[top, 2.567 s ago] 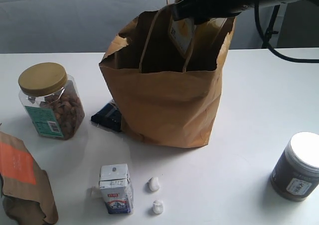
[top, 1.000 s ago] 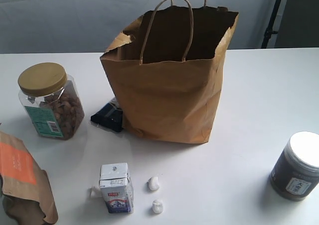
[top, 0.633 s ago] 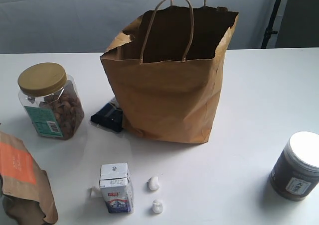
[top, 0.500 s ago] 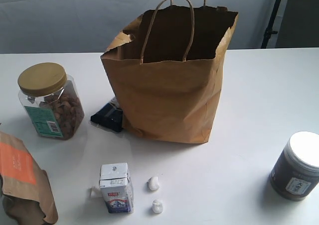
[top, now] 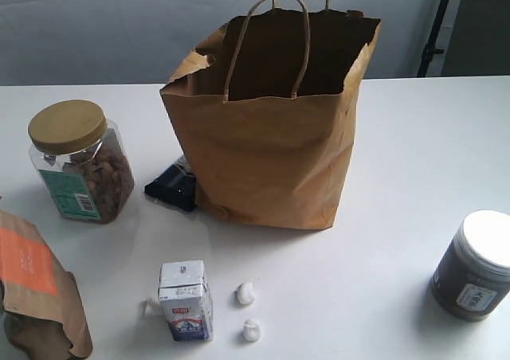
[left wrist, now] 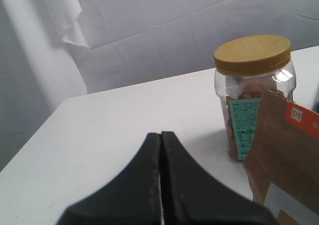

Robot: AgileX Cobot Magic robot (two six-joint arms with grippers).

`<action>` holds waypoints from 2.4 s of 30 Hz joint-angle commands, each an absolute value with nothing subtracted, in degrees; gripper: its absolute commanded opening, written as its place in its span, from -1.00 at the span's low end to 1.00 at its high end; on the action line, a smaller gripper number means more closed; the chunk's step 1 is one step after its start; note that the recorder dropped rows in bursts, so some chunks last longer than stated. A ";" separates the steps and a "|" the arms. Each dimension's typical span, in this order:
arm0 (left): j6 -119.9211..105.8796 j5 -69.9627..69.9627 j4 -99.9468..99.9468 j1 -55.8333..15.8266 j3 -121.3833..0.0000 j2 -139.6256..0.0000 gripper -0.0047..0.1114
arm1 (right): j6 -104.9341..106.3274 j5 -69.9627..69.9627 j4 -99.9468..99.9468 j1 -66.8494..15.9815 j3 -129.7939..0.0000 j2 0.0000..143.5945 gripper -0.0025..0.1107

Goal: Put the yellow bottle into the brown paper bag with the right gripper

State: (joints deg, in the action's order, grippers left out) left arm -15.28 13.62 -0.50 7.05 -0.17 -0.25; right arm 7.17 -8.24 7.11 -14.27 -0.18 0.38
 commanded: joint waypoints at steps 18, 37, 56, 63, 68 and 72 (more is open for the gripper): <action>-15.16 13.30 -0.50 6.71 0.00 0.00 -0.92 | 6.88 -8.46 7.74 -13.87 0.00 0.00 -0.96; -15.16 13.30 -0.50 6.71 0.00 0.00 -0.92 | -0.39 -8.19 7.69 -13.87 0.00 0.00 -0.96; -15.16 13.30 -0.50 6.71 0.00 0.00 -0.92 | -0.47 -7.69 7.59 -16.05 0.00 0.00 -0.96; -15.16 13.30 -0.50 6.71 0.00 0.00 -0.92 | -0.47 -7.69 7.59 -16.05 0.00 0.00 -0.96; -15.16 13.30 -0.50 6.71 0.00 0.00 -0.92 | -0.34 -7.55 7.59 -16.06 0.00 0.00 -0.96; -15.16 13.30 -0.50 6.71 0.00 0.00 -0.92 | -0.34 -7.55 7.59 -16.06 0.00 0.00 -0.96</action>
